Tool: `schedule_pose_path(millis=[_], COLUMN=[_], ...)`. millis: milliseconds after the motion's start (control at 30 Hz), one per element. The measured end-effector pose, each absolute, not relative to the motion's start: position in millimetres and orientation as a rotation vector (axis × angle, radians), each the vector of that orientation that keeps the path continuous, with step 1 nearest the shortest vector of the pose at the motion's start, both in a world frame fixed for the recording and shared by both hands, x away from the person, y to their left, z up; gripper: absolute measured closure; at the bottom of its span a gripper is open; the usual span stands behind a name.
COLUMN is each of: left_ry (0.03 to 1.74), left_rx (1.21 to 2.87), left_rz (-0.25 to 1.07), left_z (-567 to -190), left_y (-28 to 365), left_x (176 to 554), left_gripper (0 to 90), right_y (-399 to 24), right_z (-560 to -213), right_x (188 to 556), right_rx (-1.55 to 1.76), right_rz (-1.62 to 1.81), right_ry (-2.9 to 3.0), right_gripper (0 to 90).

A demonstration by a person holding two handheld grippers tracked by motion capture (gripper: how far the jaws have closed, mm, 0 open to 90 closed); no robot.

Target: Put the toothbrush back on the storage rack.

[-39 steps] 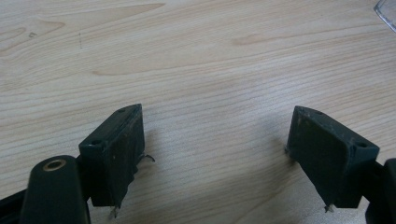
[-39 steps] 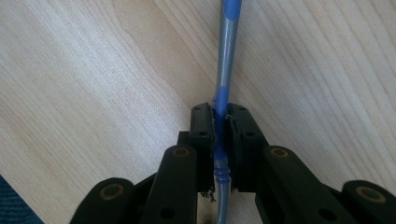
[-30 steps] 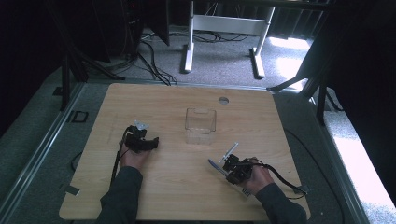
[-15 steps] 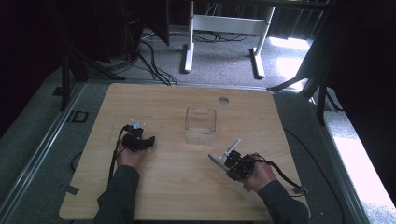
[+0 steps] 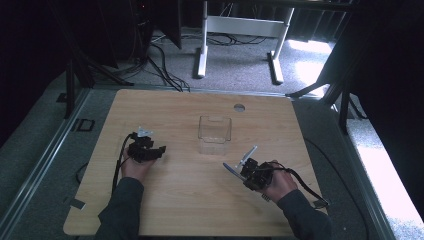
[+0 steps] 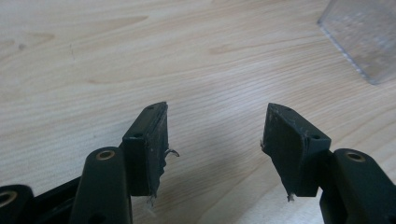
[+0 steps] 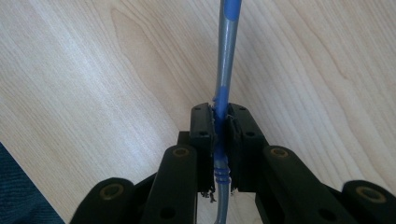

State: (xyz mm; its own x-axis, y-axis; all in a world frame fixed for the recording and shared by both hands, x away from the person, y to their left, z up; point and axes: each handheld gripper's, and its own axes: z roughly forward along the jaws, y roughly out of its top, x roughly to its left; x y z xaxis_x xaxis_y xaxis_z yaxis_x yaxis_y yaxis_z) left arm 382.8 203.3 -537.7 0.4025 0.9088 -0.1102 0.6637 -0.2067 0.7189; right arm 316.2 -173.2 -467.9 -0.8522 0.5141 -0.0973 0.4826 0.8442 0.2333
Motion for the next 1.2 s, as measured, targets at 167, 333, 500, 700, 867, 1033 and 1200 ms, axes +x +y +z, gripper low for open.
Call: schedule_pose_path(millis=[167, 333, 500, 700, 867, 1033, 1200], left_ry=[1.3, 1.252, 1.194, 1.109, 1.021, 0.946, 0.876], left_rx=[1.925, 1.938, 1.95, 1.982, 1.999, 1.997, 2.002], left_rz=[0.432, 0.438, 0.424, 0.402, 0.359, 0.324, 0.303], left_z=[-528, -518, -510, -501, -497, -493, -491], left_y=[203, 199, 195, 189, 184, 178, 174], left_x=[380, 377, 373, 367, 363, 358, 353], left_gripper=[41.5, 43.3, 46.3, 48.6, 48.7, 49.1, 49.4], right_y=[-171, -170, -170, -170, -169, -168, -168], right_z=[-464, -459, -455, -453, -451, -451, -450], right_x=[317, 318, 317, 315, 315, 315, 315], right_rx=[0.752, 0.74, 0.729, 0.709, 0.696, 0.685, 0.68], right_rz=[0.261, 0.259, 0.27, 0.264, 0.269, 0.267, 0.276], right_ry=[2.864, 2.856, 2.85, 2.847, 2.847, 2.847, 2.844], right_gripper=[81.4, 81.4, 81.4, 81.4, 81.4, 81.4, 81.4])
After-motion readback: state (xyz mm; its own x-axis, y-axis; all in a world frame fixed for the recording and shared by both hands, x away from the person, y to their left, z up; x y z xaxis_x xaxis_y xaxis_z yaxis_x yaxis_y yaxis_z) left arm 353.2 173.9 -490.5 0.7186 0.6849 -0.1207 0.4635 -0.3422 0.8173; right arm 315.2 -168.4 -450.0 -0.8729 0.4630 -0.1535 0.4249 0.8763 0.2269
